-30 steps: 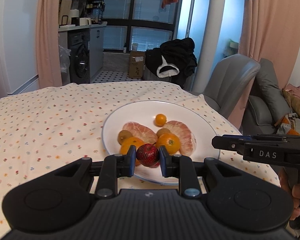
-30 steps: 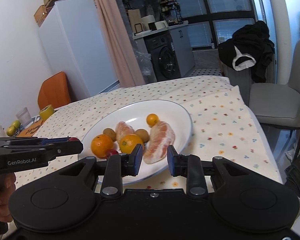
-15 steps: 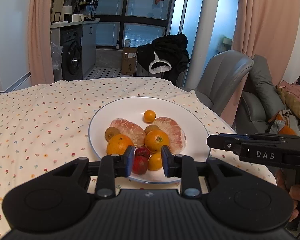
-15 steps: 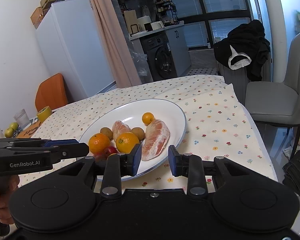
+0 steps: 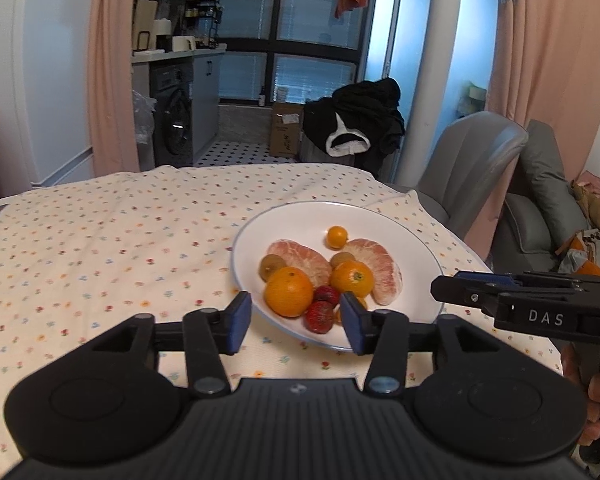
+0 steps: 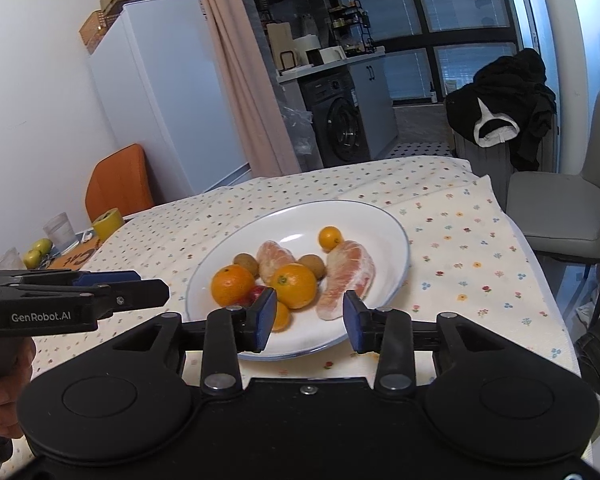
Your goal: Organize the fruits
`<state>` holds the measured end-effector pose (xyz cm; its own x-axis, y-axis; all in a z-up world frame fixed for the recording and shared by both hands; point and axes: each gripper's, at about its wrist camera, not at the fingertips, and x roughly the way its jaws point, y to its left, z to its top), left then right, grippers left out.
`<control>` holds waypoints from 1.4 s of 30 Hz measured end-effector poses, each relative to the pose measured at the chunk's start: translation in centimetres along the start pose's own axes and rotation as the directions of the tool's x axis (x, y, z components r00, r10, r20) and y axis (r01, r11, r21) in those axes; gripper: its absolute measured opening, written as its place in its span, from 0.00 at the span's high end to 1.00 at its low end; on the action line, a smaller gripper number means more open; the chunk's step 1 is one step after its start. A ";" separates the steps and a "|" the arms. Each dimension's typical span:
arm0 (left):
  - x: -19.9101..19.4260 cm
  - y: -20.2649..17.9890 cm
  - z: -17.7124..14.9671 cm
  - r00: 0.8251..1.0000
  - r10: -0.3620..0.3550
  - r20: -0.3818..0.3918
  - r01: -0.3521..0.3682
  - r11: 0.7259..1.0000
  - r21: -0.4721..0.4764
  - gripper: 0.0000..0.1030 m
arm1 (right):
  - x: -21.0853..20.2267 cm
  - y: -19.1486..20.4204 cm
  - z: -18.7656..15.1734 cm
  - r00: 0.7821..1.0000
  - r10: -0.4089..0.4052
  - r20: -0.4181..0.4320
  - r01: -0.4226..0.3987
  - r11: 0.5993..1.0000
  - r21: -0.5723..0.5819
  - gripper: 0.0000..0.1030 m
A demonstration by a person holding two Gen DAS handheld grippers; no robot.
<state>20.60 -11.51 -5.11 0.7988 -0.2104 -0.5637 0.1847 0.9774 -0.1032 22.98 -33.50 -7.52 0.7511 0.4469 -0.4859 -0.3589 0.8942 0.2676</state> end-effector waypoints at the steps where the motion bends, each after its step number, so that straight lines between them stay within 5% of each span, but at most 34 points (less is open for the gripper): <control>1: -0.3 0.1 0.0 1.000 0.004 0.004 -0.004 1.000 -0.005 0.51 | -0.2 0.3 0.0 1.000 0.002 0.001 -0.002 1.000 -0.005 0.62; 11: -3.5 1.4 -0.7 0.998 0.048 0.037 -0.047 0.998 -0.033 0.32 | -1.8 2.4 0.0 1.000 0.013 0.014 -0.013 0.999 -0.043 0.51; 25: -7.9 3.2 -2.0 0.991 0.119 0.066 -0.112 0.988 -0.103 0.13 | -4.3 4.9 0.2 0.998 0.026 0.059 -0.022 0.997 -0.079 0.05; 42: -12.4 4.8 -3.4 0.979 0.184 0.082 -0.173 0.976 -0.129 0.05 | -6.3 7.5 -0.1 0.998 0.032 0.057 -0.026 0.994 -0.103 0.00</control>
<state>9.65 -4.16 -1.42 0.8632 -0.0278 -0.5042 -0.0318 0.9935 -0.1091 15.46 -29.58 -2.57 0.7693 0.4734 -0.4291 -0.4336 0.8800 0.1937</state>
